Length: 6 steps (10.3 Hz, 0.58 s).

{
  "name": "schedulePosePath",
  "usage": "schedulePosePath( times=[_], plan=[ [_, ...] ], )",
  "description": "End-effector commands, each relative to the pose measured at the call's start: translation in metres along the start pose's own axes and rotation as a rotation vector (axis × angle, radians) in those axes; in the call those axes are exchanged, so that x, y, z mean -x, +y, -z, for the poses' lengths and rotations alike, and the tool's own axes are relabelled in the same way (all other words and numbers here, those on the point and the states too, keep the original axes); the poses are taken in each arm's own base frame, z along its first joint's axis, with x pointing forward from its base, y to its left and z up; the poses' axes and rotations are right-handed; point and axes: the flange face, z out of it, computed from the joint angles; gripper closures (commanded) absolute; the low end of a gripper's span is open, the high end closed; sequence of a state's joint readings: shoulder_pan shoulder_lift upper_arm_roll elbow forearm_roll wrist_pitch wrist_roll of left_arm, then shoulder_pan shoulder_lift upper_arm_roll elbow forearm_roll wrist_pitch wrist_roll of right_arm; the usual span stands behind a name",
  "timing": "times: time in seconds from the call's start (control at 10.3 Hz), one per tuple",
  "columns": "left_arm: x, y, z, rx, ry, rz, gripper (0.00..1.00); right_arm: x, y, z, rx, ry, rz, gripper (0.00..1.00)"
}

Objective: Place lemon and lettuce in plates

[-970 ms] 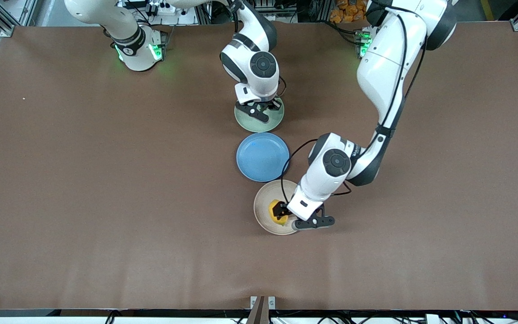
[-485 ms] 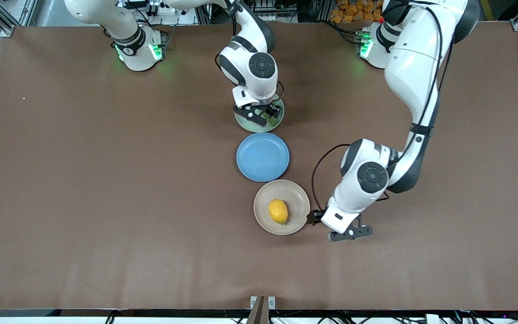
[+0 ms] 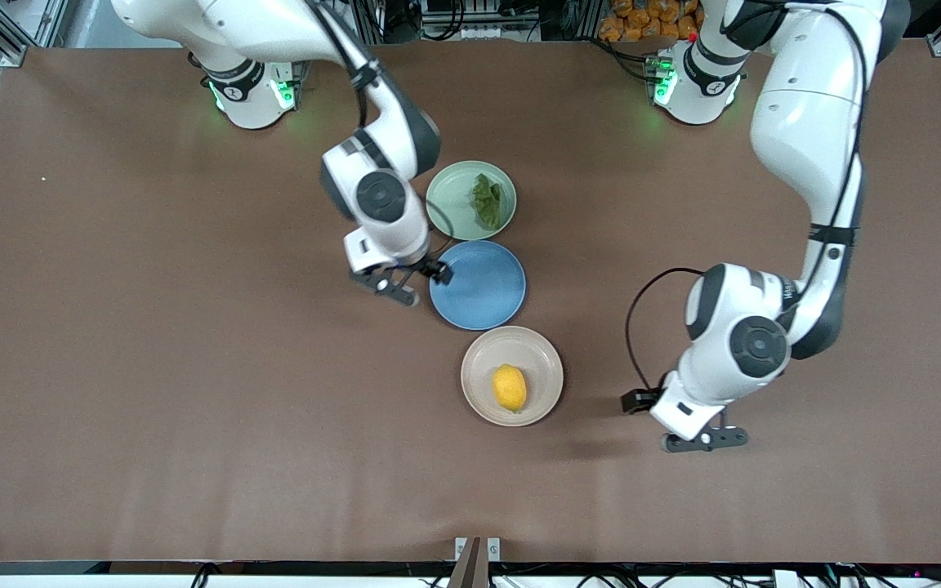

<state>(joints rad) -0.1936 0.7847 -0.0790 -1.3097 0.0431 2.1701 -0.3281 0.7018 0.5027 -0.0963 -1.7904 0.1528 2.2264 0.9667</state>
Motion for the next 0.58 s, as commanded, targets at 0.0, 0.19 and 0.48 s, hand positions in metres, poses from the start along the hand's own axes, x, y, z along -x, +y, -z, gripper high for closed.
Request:
schedulePosePath(
  times=[0.0, 0.19, 0.48],
  plan=[
    [0.013, -0.052, 0.015, -0.035, -0.041, -0.066, 0.00, -0.075, 0.053, 0.012, -0.013, -0.011, 0.032, 0.00],
    [0.021, -0.089, 0.019, -0.046, -0.062, -0.034, 0.00, -0.137, 0.109, 0.017, -0.015, -0.027, 0.078, 0.00],
    [0.039, -0.113, 0.053, -0.054, -0.053, -0.007, 0.00, -0.197, 0.182, 0.021, -0.030, -0.029, 0.160, 0.00]
  ],
)
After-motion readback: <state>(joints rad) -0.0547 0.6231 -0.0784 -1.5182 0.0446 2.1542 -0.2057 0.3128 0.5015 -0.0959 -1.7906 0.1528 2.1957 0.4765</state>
